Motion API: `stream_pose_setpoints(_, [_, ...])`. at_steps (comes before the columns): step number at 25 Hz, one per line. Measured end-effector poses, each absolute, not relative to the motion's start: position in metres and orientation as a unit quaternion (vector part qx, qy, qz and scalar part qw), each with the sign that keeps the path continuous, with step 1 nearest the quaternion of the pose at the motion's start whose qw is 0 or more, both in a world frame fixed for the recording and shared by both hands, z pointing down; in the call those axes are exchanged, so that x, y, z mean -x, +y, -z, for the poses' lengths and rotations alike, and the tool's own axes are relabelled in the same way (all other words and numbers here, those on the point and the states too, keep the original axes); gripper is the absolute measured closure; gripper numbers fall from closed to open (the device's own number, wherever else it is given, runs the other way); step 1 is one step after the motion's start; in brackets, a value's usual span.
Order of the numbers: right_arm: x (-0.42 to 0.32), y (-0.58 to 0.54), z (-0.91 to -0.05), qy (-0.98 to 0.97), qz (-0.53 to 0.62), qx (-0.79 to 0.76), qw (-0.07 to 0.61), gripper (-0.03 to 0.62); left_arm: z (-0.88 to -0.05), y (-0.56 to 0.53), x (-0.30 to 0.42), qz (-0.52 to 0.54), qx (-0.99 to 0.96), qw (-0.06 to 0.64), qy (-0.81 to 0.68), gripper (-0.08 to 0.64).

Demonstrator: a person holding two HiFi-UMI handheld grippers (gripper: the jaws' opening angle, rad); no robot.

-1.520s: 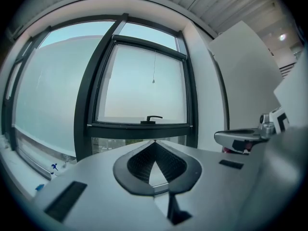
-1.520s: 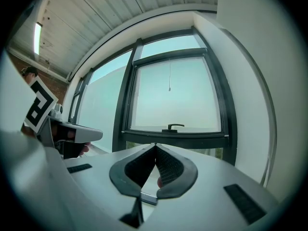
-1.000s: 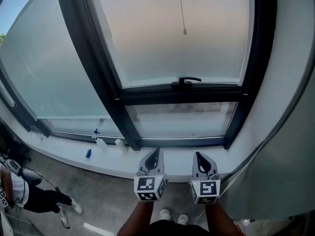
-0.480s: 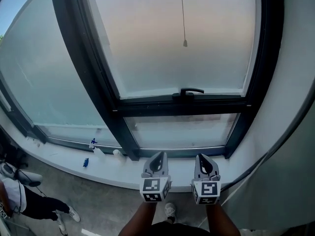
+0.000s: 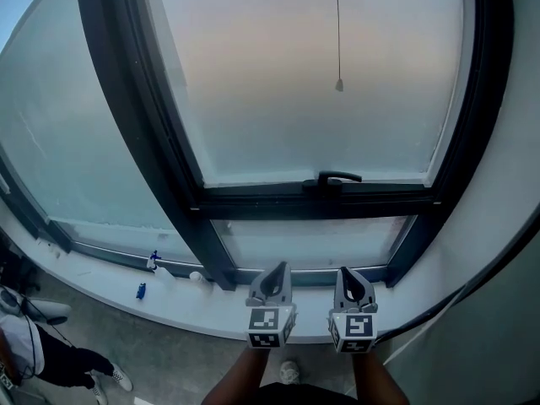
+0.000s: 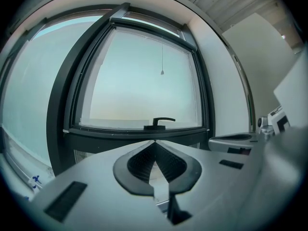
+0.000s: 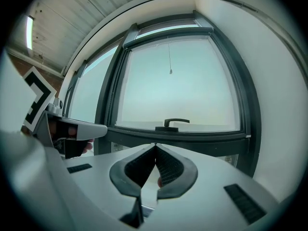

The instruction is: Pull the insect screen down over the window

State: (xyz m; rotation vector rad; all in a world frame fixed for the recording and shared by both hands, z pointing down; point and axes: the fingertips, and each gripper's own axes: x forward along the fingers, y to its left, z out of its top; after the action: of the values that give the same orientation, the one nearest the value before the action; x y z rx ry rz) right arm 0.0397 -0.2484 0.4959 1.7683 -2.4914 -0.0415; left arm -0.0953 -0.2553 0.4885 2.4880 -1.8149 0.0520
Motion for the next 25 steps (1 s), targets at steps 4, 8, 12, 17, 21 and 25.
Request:
stream_pose_setpoints(4, [-0.025,-0.27,-0.48,-0.808,-0.002,-0.588,0.033,0.589,-0.484,-0.278,0.109,-0.018,-0.805,0.025,-0.593,0.557])
stream_pose_setpoints(8, [-0.016,-0.293,-0.482,-0.806,0.0,-0.591,0.041,0.589,-0.483,-0.297,0.121,-0.021,-0.806,0.025,-0.592,0.557])
stream_pose_setpoints(12, [-0.005,-0.307,-0.485,-0.807,-0.008,-0.59,0.036,0.589,-0.488,-0.312,0.13,-0.023,-0.808,0.027,-0.589,0.557])
stream_pose_setpoints(17, [0.005,-0.323,-0.492,-0.811,0.019,-0.583,0.047,0.589,-0.492,-0.327,0.14,-0.023,-0.807,0.029,-0.59,0.557])
stream_pose_setpoints(21, [0.005,-0.326,-0.491,-0.805,0.015,-0.591,0.057,0.589,-0.495,-0.336,0.138,-0.019,-0.812,0.036,-0.583,0.557])
stream_pose_setpoints(25, [0.0,-0.331,-0.493,-0.805,0.033,-0.589,0.061,0.589,-0.498,-0.343,0.134,-0.018,-0.813,0.04,-0.58,0.557])
